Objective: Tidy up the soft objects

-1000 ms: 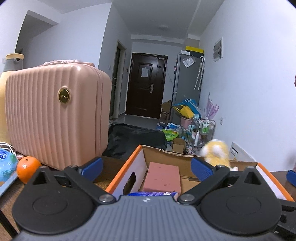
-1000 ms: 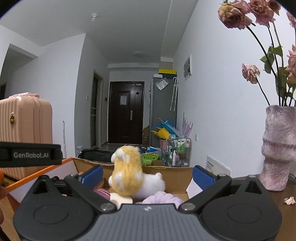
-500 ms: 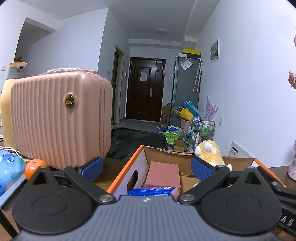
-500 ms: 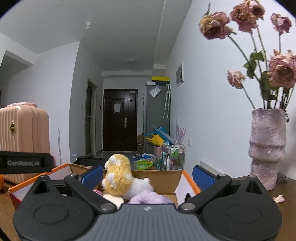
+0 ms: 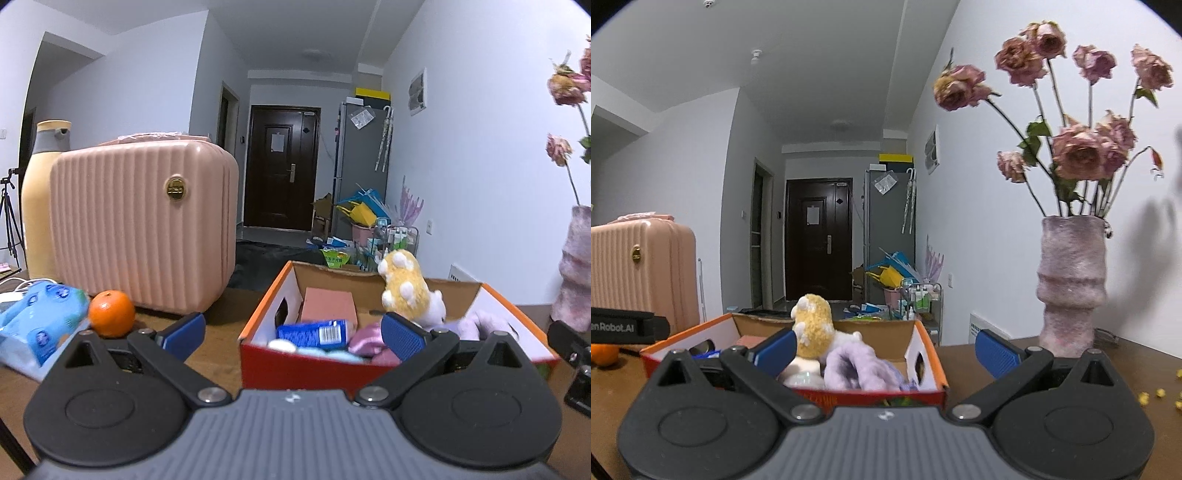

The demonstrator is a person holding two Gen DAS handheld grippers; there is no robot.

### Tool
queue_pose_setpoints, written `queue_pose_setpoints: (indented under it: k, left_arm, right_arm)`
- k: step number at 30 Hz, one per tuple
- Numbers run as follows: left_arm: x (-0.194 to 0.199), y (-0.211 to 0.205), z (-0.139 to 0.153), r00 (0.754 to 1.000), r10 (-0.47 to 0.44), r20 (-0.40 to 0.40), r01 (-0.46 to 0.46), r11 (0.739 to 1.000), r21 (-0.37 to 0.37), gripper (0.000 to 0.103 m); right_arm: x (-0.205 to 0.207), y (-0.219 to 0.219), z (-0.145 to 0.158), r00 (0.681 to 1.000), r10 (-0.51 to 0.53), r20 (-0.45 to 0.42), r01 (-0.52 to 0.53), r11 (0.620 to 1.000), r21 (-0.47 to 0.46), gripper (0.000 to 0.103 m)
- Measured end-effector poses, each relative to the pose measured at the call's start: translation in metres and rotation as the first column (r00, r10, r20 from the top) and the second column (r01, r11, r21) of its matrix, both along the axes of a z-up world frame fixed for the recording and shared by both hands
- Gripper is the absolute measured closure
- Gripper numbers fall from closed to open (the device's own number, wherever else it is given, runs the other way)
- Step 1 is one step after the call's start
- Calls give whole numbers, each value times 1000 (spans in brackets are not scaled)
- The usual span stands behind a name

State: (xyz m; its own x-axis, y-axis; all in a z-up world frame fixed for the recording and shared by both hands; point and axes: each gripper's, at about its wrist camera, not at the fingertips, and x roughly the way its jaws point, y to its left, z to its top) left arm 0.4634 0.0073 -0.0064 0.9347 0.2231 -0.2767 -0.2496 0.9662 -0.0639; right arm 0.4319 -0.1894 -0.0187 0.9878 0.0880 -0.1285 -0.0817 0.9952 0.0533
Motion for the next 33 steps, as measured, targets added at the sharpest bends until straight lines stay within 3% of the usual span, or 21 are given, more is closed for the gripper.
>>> queue_pose_setpoints:
  k: [9,20,25,33]
  left_arm:
    - [-71,1,-2,999,-33,-18,33,999,16,0]
    - [-166,-5,0,991,-116,-70,120,991,52,0]
    - [-209,-11,6,985,-156,-79,160,986,53,0]
    - [-280,-26,10,976,-214,-47,218,971,103,0]
  right_arm:
    - [-73,-15,1,998,36,-57,-37,999,-6,0]
    - [-161,-24,7,976,92,-195,-90,996,19,0]
    - [-205,-29,10,975,90,-202,-82,995,49,0]
    - [-265,-29,10,970,104,-219,-102,995,20,0]
